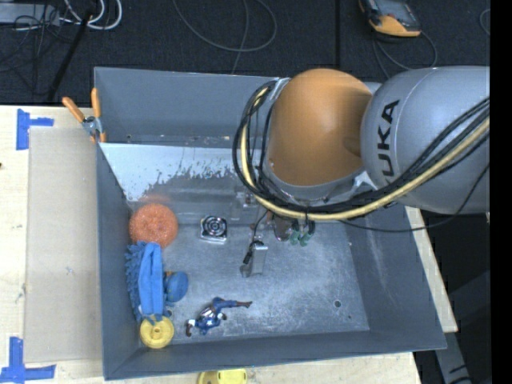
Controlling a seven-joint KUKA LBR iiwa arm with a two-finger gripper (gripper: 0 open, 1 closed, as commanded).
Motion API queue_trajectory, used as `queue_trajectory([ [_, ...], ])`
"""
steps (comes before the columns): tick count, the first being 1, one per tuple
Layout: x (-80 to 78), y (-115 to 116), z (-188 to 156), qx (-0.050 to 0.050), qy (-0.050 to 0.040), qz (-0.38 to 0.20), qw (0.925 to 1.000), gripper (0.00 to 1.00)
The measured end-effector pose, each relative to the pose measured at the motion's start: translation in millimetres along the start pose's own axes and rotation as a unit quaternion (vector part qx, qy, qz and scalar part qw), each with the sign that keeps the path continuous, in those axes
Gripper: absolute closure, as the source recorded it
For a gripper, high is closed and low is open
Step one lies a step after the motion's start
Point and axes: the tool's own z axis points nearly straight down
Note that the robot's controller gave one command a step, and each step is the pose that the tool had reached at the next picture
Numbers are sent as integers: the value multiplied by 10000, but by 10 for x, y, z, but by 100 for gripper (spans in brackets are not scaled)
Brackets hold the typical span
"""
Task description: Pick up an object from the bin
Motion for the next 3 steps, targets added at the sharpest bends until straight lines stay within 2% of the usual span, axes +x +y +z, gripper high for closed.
queue_trajectory([
  [1, -12, -6, -47, -6, -38, 14, 10000, 0],
  [2, 52, 5, 99, -5, -79, -250, 9997, 0],
  [3, 322, 261, 708, 2, -62, -1018, 9948, 0],
])
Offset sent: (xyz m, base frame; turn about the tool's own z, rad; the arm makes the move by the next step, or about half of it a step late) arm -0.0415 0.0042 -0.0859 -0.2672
